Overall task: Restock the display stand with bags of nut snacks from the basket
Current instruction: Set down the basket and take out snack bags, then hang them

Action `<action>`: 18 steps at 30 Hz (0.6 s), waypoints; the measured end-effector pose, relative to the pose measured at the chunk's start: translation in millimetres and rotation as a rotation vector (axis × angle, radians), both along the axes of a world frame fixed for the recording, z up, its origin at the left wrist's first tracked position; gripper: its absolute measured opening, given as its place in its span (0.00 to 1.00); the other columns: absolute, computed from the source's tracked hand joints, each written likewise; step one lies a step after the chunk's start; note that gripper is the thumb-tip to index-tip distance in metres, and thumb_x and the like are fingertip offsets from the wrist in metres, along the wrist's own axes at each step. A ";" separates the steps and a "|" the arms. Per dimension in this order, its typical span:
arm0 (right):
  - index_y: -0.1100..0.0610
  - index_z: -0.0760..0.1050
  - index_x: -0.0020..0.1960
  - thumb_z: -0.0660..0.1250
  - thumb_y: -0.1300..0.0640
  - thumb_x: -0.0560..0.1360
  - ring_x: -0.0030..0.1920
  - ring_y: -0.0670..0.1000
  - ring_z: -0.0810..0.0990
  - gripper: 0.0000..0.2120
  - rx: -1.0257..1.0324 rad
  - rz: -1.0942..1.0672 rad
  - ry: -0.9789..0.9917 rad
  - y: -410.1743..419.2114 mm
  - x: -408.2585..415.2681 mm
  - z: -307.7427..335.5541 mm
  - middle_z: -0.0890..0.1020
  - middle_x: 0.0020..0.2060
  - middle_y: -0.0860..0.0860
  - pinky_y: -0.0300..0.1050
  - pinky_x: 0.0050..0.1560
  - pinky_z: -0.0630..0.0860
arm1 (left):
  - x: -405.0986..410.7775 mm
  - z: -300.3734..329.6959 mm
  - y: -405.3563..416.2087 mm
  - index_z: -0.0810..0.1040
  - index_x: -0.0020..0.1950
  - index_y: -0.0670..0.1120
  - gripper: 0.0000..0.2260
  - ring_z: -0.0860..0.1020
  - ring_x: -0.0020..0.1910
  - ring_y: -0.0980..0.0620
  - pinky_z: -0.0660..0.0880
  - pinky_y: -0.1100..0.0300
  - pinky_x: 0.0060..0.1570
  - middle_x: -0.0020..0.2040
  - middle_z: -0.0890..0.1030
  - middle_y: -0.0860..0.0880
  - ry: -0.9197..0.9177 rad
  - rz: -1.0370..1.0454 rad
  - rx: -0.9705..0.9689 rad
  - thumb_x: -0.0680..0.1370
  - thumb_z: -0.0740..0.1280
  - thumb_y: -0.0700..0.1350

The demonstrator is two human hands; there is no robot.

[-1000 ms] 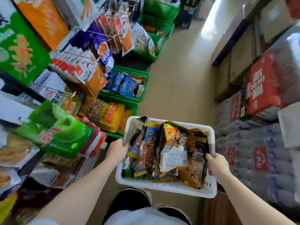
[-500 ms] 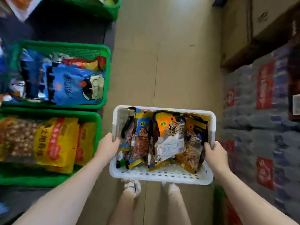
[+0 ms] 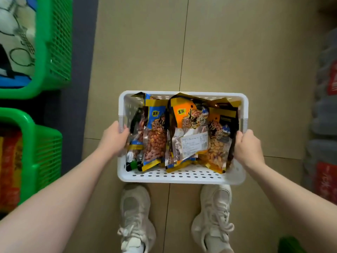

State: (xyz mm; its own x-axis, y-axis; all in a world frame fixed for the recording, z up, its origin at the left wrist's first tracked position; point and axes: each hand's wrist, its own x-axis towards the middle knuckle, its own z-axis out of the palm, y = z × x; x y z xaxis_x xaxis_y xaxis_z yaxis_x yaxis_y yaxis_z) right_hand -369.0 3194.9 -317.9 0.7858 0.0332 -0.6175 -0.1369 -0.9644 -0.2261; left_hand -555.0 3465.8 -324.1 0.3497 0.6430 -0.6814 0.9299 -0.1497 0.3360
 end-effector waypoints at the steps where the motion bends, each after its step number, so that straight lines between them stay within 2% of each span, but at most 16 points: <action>1: 0.63 0.65 0.49 0.49 0.53 0.81 0.43 0.60 0.73 0.13 -0.006 0.003 0.009 0.7 0.3 4.1 0.74 0.46 0.61 0.50 0.40 0.69 | -0.8 4.6 -0.4 0.71 0.48 0.43 0.06 0.73 0.41 0.46 0.66 0.56 0.38 0.44 0.76 0.43 -0.013 0.001 -0.019 0.79 0.58 0.45; 2: 0.64 0.66 0.53 0.51 0.54 0.81 0.47 0.61 0.73 0.13 -0.012 0.001 -0.013 2.7 1.6 10.5 0.75 0.50 0.62 0.52 0.44 0.71 | -2.1 11.1 -0.8 0.72 0.51 0.43 0.07 0.73 0.43 0.46 0.67 0.56 0.39 0.45 0.76 0.44 -0.027 -0.002 -0.004 0.79 0.58 0.45; 4: 0.63 0.65 0.63 0.55 0.55 0.79 0.60 0.61 0.71 0.17 -0.024 0.031 -0.174 11.0 2.9 28.6 0.72 0.62 0.62 0.55 0.58 0.69 | -4.3 27.7 -1.9 0.72 0.56 0.41 0.10 0.73 0.48 0.46 0.67 0.56 0.46 0.49 0.75 0.44 -0.088 -0.002 0.144 0.79 0.58 0.44; 6: 0.61 0.65 0.66 0.57 0.56 0.78 0.64 0.59 0.69 0.18 0.090 0.085 -0.288 30.1 -2.0 47.7 0.71 0.64 0.59 0.55 0.63 0.67 | -2.5 43.9 -6.4 0.73 0.57 0.40 0.11 0.73 0.52 0.44 0.68 0.54 0.51 0.52 0.75 0.42 -0.191 -0.014 0.252 0.79 0.58 0.43; 7: 0.60 0.67 0.66 0.57 0.56 0.78 0.63 0.57 0.70 0.18 0.185 0.113 -0.262 43.2 -7.2 54.5 0.72 0.63 0.57 0.53 0.62 0.69 | 0.4 50.6 -10.8 0.73 0.57 0.40 0.10 0.73 0.52 0.43 0.69 0.53 0.52 0.53 0.74 0.41 -0.231 -0.030 0.241 0.78 0.58 0.42; 9: 0.59 0.66 0.67 0.57 0.53 0.78 0.63 0.55 0.71 0.20 0.303 0.169 -0.085 73.4 -23.3 59.0 0.71 0.64 0.56 0.50 0.62 0.71 | 6.1 55.5 -21.9 0.71 0.60 0.40 0.12 0.73 0.55 0.44 0.69 0.54 0.54 0.56 0.74 0.42 -0.258 -0.089 0.159 0.78 0.59 0.42; 11: 0.59 0.60 0.71 0.59 0.45 0.77 0.67 0.56 0.67 0.28 0.257 0.238 0.076 102.5 -40.1 55.6 0.66 0.69 0.56 0.52 0.64 0.69 | 14.1 53.0 -31.8 0.68 0.65 0.42 0.16 0.72 0.60 0.45 0.68 0.55 0.58 0.61 0.73 0.43 -0.228 -0.156 0.097 0.79 0.59 0.44; 13: 0.58 0.55 0.73 0.62 0.38 0.73 0.71 0.58 0.63 0.37 0.149 0.322 0.094 123.5 -52.0 48.3 0.62 0.72 0.56 0.54 0.66 0.67 | 22.5 47.5 -35.5 0.66 0.67 0.42 0.17 0.72 0.61 0.45 0.69 0.53 0.59 0.63 0.73 0.42 -0.195 -0.148 0.078 0.79 0.59 0.45; 15: 0.57 0.53 0.73 0.64 0.35 0.70 0.71 0.59 0.63 0.42 0.061 0.372 0.058 134.9 -56.6 39.7 0.60 0.73 0.57 0.56 0.66 0.68 | 28.8 38.4 -33.2 0.70 0.62 0.42 0.13 0.75 0.54 0.43 0.73 0.50 0.52 0.57 0.77 0.41 -0.188 -0.123 0.091 0.79 0.60 0.45; 16: 0.57 0.53 0.72 0.65 0.36 0.70 0.70 0.59 0.64 0.41 0.037 0.369 0.046 137.9 -56.8 35.1 0.60 0.73 0.57 0.57 0.64 0.70 | 31.2 33.9 -31.1 0.72 0.57 0.42 0.10 0.76 0.50 0.43 0.74 0.51 0.47 0.53 0.79 0.41 -0.182 -0.124 0.103 0.78 0.60 0.45; 18: 0.58 0.58 0.69 0.64 0.44 0.73 0.65 0.60 0.70 0.31 0.039 0.320 0.016 139.6 -55.4 28.7 0.64 0.69 0.57 0.57 0.57 0.74 | 33.9 26.2 -24.9 0.72 0.46 0.43 0.06 0.76 0.44 0.44 0.74 0.52 0.42 0.46 0.80 0.44 -0.174 -0.121 0.123 0.77 0.62 0.45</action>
State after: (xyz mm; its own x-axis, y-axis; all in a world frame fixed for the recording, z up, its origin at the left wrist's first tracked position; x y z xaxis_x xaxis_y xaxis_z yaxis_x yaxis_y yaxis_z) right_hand -424.4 3334.5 -289.3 0.7218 0.3013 -0.6230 0.1681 -0.9496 -0.2644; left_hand -521.1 3440.8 -297.9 0.5347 0.6635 -0.5233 0.8323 -0.3064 0.4619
